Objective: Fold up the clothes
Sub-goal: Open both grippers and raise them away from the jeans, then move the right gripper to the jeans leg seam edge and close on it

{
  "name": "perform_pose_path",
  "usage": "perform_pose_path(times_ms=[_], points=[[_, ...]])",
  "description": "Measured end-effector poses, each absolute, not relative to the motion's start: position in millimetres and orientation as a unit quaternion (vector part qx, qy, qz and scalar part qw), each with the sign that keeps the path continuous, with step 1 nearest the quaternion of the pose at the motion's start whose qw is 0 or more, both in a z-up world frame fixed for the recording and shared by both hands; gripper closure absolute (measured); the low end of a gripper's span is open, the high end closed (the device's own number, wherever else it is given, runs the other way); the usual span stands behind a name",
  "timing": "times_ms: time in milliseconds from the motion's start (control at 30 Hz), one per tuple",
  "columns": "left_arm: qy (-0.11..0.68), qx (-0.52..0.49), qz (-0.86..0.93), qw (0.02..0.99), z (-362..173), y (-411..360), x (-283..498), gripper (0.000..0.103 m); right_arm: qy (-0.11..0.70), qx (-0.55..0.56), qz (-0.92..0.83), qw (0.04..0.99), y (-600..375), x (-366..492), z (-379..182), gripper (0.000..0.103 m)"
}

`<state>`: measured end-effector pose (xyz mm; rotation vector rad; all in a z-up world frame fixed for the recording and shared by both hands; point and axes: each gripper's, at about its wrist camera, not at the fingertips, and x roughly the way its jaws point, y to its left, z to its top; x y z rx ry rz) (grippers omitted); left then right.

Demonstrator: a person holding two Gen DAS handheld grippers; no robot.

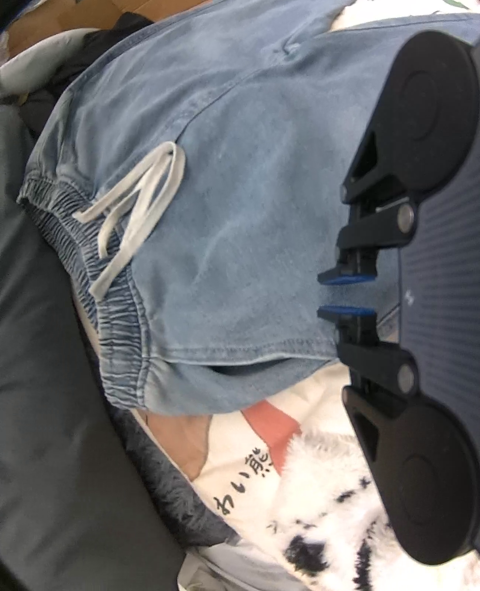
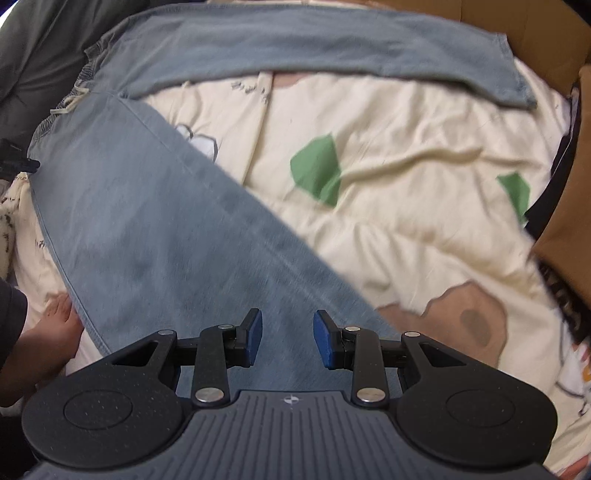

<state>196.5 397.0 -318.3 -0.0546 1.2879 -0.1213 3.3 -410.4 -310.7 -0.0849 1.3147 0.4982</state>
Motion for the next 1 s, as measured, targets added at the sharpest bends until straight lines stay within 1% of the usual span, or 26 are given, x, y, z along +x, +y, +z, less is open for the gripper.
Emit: perform_pose_path(times_ms=[667,833,1000], points=[[0.608,-0.033,-0.049,0.791,-313.5,404.6,182.3,0.090,0.605,-0.047,0.247,0.756,-397.9,3.8,-315.5,0.065],[0.621,-0.071,-0.040,0.780,-310.4,413.0,174.2,0.090,0.606,-0.049,0.245,0.755,-398.6,5.0,-317.3,0.065],[0.623,-0.096,-0.026,0.776,-326.3,421.9,179.3,0.090,0.614,-0.059,0.259,0.743,-392.7,5.5,-320.6,0.065]])
